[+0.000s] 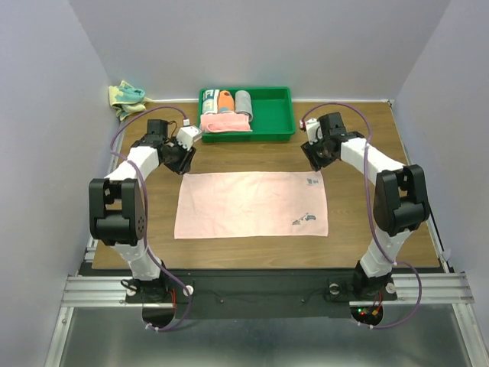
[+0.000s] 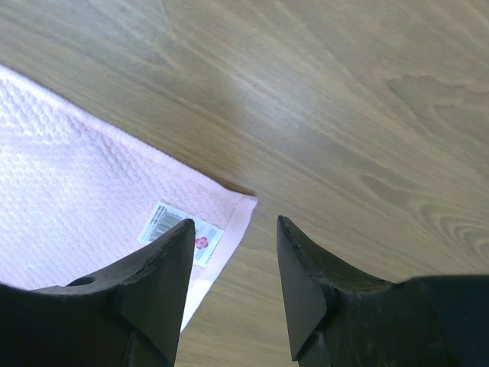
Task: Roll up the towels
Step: Fold the towel
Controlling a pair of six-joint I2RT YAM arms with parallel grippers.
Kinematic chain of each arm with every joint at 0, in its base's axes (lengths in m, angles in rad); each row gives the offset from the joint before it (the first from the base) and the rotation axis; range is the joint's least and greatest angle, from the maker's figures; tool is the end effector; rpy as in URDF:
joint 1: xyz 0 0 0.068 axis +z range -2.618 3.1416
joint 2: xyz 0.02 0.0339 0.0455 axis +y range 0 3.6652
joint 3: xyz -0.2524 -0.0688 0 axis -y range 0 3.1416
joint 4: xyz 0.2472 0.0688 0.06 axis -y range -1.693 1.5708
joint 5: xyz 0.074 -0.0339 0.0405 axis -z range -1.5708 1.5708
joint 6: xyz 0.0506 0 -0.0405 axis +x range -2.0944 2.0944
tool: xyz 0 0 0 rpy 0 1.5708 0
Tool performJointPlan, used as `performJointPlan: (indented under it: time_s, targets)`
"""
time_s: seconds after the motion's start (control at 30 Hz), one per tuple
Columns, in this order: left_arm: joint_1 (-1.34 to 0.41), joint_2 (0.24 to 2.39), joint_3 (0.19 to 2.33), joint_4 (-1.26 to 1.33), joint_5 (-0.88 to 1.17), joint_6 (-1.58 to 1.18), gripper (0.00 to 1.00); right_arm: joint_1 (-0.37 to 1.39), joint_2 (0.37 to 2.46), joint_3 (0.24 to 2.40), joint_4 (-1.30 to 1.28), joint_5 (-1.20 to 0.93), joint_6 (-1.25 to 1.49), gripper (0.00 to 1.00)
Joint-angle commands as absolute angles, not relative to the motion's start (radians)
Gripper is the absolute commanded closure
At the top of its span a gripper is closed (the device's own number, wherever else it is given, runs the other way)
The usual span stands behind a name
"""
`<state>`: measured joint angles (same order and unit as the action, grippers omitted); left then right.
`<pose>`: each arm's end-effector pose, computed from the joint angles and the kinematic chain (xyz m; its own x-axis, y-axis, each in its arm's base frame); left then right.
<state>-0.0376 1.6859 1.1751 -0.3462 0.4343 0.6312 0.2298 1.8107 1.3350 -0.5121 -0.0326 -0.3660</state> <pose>0.3714 -0.0353 0.2051 -0.4272 0.5518 -0.7162 0.6955 0.7067 0.1296 0.3850 0.0918 0.1948 -0.6713 -0.5244 -0.5238 -0.5198 0.8369 -0.1716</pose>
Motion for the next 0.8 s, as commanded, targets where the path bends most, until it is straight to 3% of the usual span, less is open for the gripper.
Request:
performJointPlan:
  time_s: [0.0,0.53,0.63,0.77]
  targets:
    - [-0.038,1.742,1.226,-0.328,0.405,0.592,0.54,0.190,1.841,1.387,-0.554,-0.081,-0.390,0.47]
    - [-0.029,1.848,1.285,-0.345,0.397,0.578,0.49,0.118,2.005,1.470,-0.664,-0.242,-0.362,0.52]
    - [-0.025,1.867,1.290,-0.353,0.400,0.577,0.49,0.114,2.023,1.468,-0.672,-0.261,-0.359,0.55]
    - [-0.018,1.887,1.302,-0.362,0.408,0.577,0.51,0.110,2.039,1.477,-0.675,-0.262,-0.356,0.67]
